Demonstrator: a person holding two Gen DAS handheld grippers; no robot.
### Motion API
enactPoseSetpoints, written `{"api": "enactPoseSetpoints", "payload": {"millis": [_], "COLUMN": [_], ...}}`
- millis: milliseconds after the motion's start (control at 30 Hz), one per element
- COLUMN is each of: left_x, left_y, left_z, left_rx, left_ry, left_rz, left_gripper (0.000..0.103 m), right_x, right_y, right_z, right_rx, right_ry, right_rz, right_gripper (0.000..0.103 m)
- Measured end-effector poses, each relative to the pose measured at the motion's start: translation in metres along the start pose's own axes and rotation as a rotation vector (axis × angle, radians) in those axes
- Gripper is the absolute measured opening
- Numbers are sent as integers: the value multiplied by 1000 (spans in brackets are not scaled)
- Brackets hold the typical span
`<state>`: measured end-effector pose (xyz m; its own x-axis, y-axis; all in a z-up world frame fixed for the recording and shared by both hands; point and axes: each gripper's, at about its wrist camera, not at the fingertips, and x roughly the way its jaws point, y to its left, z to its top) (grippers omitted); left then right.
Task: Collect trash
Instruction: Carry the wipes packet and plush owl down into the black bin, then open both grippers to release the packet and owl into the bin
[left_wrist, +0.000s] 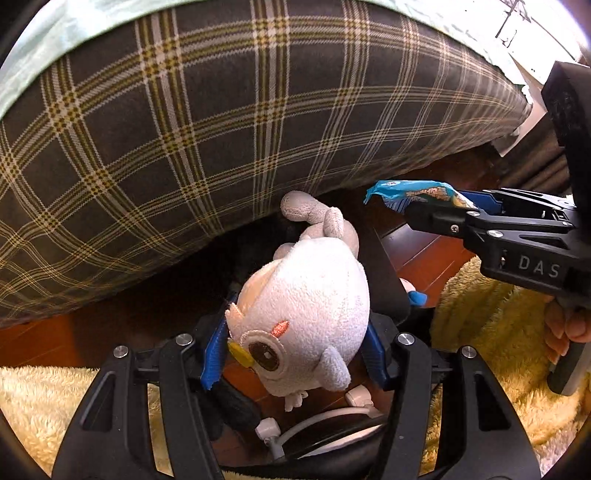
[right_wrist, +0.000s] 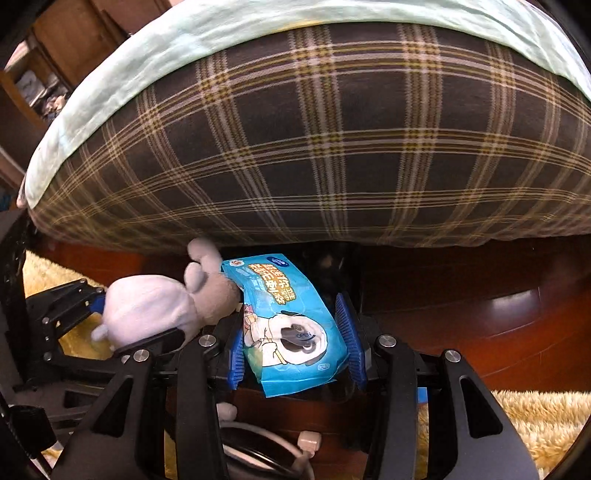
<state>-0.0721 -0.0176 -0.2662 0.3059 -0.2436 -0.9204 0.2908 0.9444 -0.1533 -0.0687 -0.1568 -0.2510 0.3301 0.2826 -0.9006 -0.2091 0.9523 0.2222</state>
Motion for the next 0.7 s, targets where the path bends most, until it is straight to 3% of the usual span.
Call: {"api": "enactPoseSetpoints", "payload": {"millis": [300, 500, 700], "left_x": [12, 16, 13], "left_y": [-7, -5, 0], "left_z": [-7, -8, -10], "left_rx": [-1, -13, -16], "left_ry": [13, 3, 2], "left_rz": [-4, -9, -2], "left_gripper": [59, 71, 75], "right_x": [8, 17, 17], "right_y": [-6, -2, -12], "right_z": [-9, 4, 10], "right_rx": [32, 46, 57], "right_ry": [-4, -2, -10], "right_rz": [2, 0, -5], "right_gripper": [48, 57, 61]}}
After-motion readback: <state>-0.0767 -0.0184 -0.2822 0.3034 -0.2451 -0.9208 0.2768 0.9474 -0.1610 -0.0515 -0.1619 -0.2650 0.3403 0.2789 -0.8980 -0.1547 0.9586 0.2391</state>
